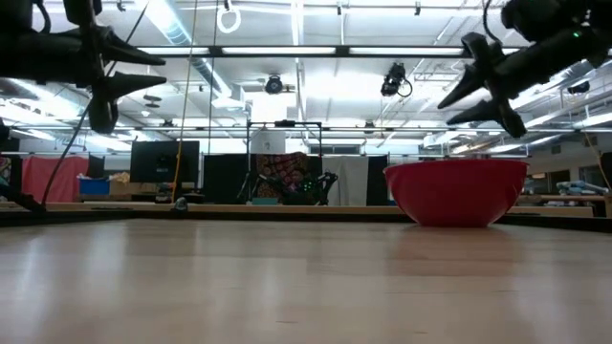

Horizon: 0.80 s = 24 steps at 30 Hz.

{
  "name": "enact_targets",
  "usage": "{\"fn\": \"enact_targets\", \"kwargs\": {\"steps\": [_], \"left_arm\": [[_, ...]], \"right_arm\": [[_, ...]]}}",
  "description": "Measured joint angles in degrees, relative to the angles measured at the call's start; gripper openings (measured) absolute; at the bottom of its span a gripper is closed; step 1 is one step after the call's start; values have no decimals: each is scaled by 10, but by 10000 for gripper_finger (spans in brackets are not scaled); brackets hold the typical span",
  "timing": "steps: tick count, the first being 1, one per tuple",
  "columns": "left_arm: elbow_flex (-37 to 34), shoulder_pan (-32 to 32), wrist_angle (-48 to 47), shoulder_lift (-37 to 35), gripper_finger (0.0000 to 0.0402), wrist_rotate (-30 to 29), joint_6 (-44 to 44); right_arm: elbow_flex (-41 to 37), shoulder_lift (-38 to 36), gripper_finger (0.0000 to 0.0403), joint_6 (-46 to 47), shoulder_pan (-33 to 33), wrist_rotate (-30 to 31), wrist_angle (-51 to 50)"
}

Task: Nest bowls inside each other
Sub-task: Adjust the stacked bowls

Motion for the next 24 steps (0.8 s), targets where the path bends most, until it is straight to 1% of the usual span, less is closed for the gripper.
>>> {"fn": "enact_targets", "kwargs": {"steps": [3,10,17,20,24], "left_arm": [[-15,0,-1,-23,115,-2,-2],[-49,0,6,-22,115,-4,-33],[-55,0,12,-22,115,-4,-41],[-55,0,12,-21,115,-4,-41],[-55,0,12,-21,115,-4,-59]], "right_arm": [[-33,-30,156,12,0,-10,11],[-113,-88,153,67,0,-25,92],[-183,-112,153,127,0,-42,177],[-203,-115,153,136,0,-40,194],[-239,-116,153,148,0,-40,252]]}}
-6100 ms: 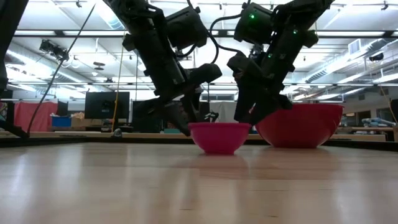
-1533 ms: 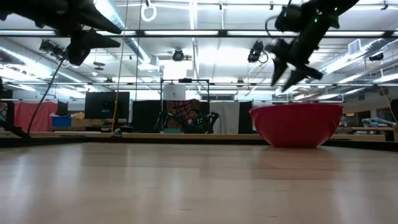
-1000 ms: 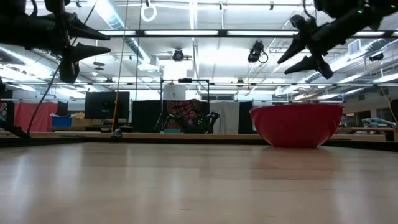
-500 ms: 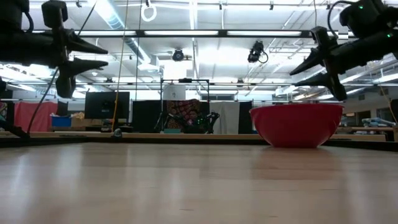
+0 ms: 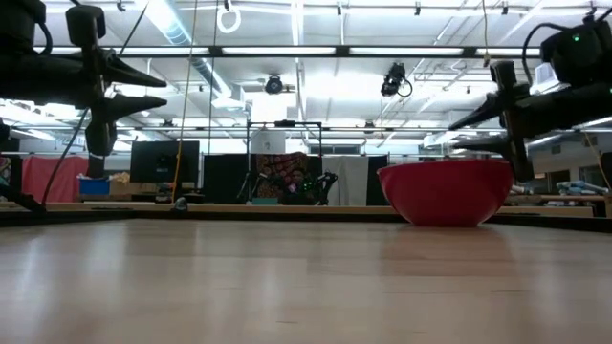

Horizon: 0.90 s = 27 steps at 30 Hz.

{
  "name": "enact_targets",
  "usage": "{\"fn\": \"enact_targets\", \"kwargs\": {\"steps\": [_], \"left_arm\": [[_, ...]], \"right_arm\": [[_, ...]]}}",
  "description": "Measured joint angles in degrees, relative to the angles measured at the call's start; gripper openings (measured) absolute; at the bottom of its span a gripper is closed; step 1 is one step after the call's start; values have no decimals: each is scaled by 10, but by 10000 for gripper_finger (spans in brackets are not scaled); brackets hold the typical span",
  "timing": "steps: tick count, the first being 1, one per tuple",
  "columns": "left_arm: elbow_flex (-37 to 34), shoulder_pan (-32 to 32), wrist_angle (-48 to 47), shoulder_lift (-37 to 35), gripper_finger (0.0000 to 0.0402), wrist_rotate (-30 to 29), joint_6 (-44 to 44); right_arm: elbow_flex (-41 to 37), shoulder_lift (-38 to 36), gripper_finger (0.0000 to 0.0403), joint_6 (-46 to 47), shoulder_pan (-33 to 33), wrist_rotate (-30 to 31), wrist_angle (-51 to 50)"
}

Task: Nest bowls inside each other
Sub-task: Adjust the stacked bowls

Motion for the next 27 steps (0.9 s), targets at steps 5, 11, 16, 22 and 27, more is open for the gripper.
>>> {"fn": "enact_targets", "kwargs": {"steps": [5,11,16,22,27], "left_arm": [[0,0,18,0,115,0,-22],[0,0,36,0,115,-1,-5],[0,0,35,0,115,0,-5],[0,-1,61,0,115,0,-14],[0,-2,60,0,115,1,-14]], "right_arm": [[-15,0,153,-11,0,-15,30],[-14,0,150,-79,0,-35,48],[-14,0,150,-124,0,-54,56],[-12,0,136,-113,0,-83,141],[-12,0,117,-93,8,-95,140]]}}
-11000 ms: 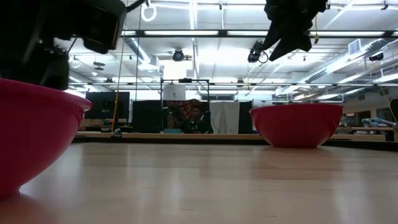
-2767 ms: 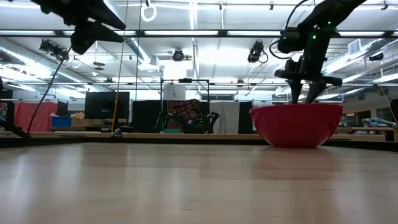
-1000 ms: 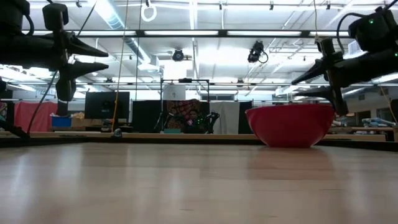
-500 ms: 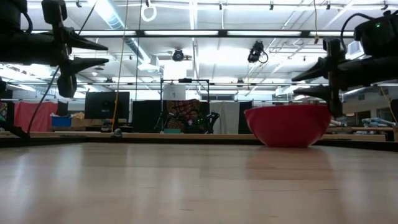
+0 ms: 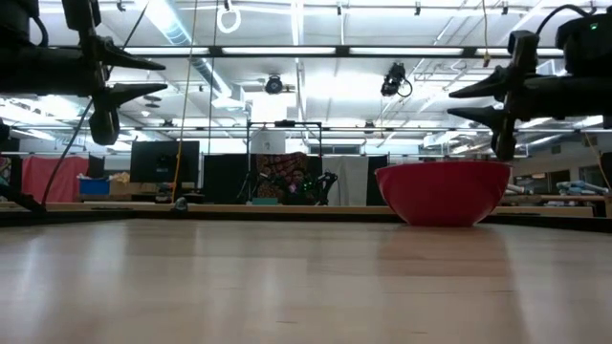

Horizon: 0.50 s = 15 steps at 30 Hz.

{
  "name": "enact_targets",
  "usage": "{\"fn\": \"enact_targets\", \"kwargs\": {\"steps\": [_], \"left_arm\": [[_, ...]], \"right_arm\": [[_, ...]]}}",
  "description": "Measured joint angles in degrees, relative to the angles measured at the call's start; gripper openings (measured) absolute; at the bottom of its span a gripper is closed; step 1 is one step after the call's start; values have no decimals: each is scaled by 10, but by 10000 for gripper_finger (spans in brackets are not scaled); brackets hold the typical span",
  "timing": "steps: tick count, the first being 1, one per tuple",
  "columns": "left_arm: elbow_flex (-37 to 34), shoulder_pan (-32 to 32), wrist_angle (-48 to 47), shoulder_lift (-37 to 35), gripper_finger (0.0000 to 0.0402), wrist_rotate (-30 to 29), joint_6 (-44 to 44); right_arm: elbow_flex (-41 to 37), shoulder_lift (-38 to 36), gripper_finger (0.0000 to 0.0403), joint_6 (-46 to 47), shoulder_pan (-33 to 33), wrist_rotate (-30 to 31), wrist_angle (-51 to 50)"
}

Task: Nest bowls inside each other
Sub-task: Adjust the stacked bowls, then return to Home Position

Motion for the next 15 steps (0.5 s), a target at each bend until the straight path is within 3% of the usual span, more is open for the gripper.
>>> {"fn": "enact_targets", "kwargs": {"steps": [4,9,15], "left_arm": [[0,0,0,0,115,0,0],[0,0,0,0,115,1,19],[0,0,0,0,115,13,132]], "right_arm": [[29,1,104,-16,22,21,-45],[100,0,83,-137,65,58,-152],[119,0,42,-206,142,48,-168]]}}
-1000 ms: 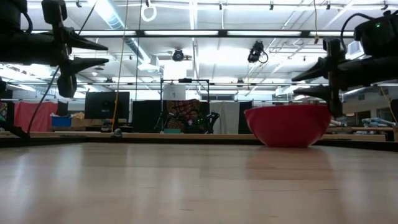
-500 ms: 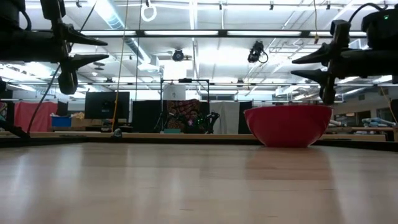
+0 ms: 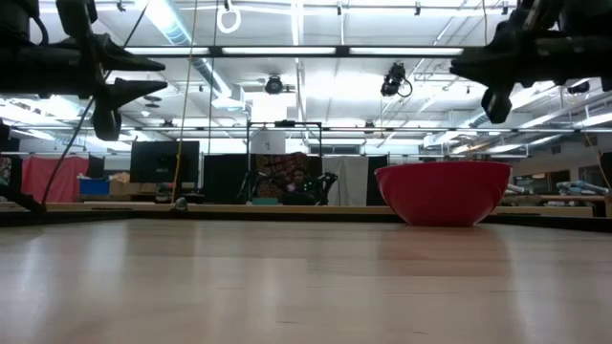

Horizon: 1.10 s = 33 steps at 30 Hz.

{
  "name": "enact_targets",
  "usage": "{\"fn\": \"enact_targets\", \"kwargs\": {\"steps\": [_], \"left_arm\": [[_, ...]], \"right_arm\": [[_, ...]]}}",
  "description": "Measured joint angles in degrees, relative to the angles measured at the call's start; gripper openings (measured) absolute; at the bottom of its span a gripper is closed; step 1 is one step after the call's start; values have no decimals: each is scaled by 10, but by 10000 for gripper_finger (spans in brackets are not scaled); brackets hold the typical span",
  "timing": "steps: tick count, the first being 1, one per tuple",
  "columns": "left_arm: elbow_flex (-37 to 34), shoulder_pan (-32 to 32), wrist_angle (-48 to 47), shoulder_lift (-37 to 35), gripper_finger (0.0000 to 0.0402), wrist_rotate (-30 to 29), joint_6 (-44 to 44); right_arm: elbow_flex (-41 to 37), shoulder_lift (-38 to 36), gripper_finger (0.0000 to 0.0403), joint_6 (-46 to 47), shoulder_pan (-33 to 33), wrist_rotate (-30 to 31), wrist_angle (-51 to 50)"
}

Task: Nest bowls inside each other
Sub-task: Return to Home Position

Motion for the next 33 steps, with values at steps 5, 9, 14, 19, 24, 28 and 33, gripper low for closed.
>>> {"fn": "enact_targets", "kwargs": {"steps": [5,9,14,19,24,28,33], "left_arm": [[0,0,3,0,115,2,134],[0,0,27,0,115,2,203],[0,0,43,0,115,2,239],[0,0,44,0,115,1,268],[0,0,44,0,115,0,304],[0,0,44,0,115,-9,307],[0,0,44,0,115,-11,288]], "right_arm": [[-1,4,8,-49,57,120,-72],[-2,5,11,-63,86,110,-47],[-2,5,5,-35,170,125,-11],[-8,6,5,-70,254,258,-37],[-62,5,7,-68,267,289,3],[-110,5,7,-30,267,261,78],[-125,0,7,-40,267,232,107]]}}
